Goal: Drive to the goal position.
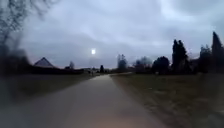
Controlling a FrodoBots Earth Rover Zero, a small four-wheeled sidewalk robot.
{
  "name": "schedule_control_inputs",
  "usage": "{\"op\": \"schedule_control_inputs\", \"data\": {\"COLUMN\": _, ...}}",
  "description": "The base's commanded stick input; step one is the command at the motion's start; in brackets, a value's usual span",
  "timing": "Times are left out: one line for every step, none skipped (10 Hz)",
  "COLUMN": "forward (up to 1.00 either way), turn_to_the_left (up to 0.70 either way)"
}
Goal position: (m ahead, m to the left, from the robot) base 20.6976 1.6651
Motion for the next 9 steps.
{"op": "schedule_control_inputs", "data": {"forward": 1.0, "turn_to_the_left": 0.04}}
{"op": "schedule_control_inputs", "data": {"forward": 1.0, "turn_to_the_left": 0.04}}
{"op": "schedule_control_inputs", "data": {"forward": 1.0, "turn_to_the_left": 0.04}}
{"op": "schedule_control_inputs", "data": {"forward": 1.0, "turn_to_the_left": 0.04}}
{"op": "schedule_control_inputs", "data": {"forward": 1.0, "turn_to_the_left": 0.04}}
{"op": "schedule_control_inputs", "data": {"forward": 1.0, "turn_to_the_left": 0.04}}
{"op": "schedule_control_inputs", "data": {"forward": 1.0, "turn_to_the_left": 0.04}}
{"op": "schedule_control_inputs", "data": {"forward": 1.0, "turn_to_the_left": 0.04}}
{"op": "schedule_control_inputs", "data": {"forward": 1.0, "turn_to_the_left": 0.04}}
